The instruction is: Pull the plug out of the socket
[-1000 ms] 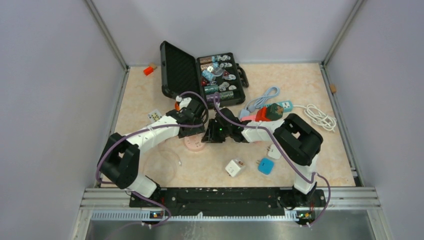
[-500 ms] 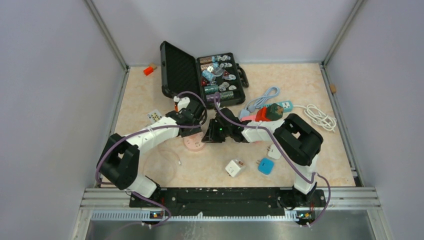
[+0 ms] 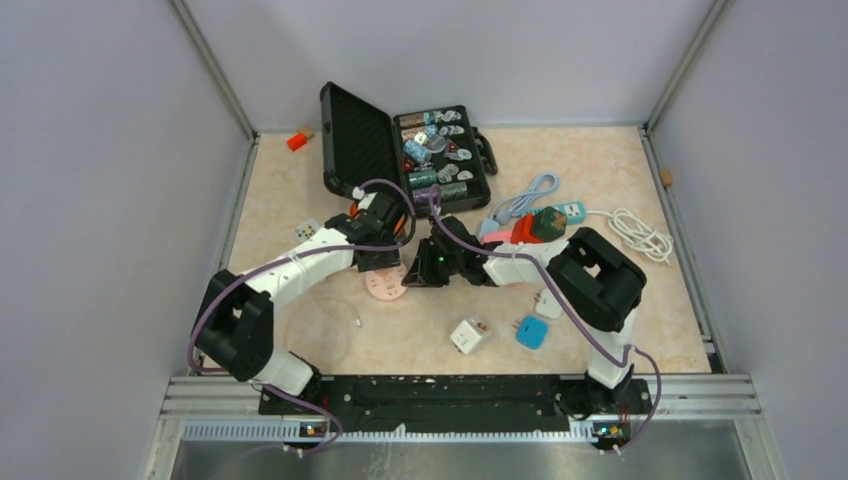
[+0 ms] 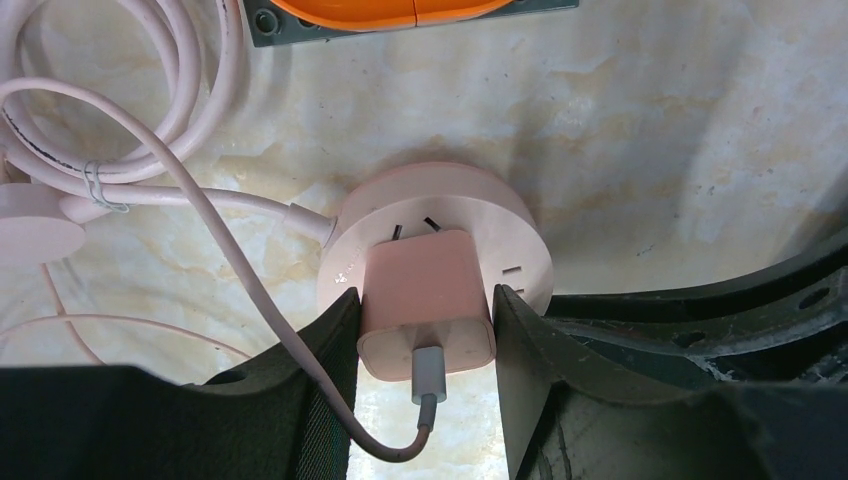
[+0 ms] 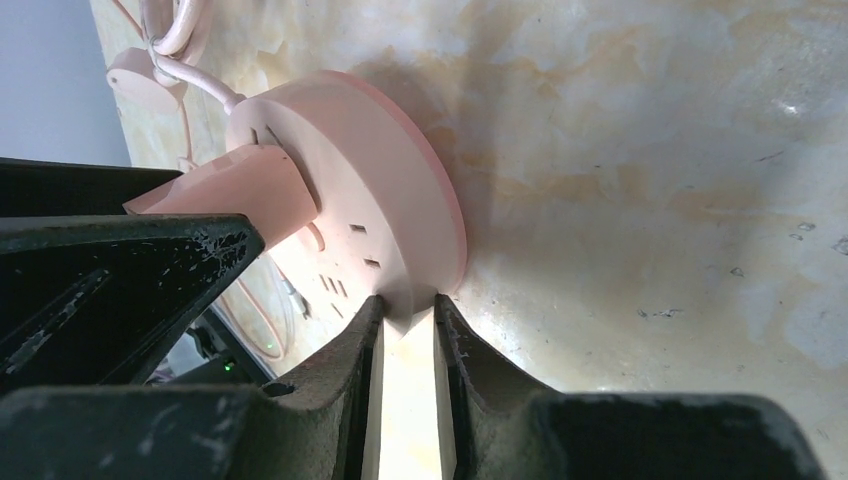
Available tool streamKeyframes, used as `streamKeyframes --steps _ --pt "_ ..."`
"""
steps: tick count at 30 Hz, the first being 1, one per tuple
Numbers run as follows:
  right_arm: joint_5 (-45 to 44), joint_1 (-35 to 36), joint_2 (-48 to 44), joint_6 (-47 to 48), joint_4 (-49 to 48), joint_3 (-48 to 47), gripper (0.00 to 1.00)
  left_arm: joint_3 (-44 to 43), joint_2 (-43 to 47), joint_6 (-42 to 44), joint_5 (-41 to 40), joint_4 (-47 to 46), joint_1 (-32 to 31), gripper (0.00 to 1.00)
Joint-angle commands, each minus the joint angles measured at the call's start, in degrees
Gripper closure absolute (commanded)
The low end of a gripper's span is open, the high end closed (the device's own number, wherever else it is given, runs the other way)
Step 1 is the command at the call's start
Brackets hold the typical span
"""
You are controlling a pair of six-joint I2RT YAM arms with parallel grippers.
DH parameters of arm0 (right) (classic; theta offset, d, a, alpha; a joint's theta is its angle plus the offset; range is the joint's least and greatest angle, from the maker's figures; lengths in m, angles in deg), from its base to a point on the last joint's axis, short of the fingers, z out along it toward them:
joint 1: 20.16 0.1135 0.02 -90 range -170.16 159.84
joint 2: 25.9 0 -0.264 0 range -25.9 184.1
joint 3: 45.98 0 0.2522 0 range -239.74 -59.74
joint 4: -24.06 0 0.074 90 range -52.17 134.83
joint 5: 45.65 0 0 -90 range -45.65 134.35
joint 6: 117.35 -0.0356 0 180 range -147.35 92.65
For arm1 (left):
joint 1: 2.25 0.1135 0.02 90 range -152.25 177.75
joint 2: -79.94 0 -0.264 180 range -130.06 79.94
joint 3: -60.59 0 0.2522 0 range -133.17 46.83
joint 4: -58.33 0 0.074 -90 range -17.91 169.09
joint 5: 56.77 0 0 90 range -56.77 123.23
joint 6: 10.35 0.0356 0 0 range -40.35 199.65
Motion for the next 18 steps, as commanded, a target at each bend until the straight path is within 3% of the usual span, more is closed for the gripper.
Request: streamKeyframes --steps 1,10,18 --pt "-6.93 -0.28 1.67 1.50 3.59 0.78 0.89 -3.52 3.19 3.77 1.92 1.97 -0.65 0.72" --pt "-8.96 0.09 1.97 3.00 5.49 0.14 0.90 -2.51 -0.25 3.23 -2.72 1.39 -0.33 0.72" --pt "-9.28 0.16 2.80 3.59 4.88 -0.47 0.90 -1.46 -3.68 -1.32 5.06 -4.35 -3.43 0.72"
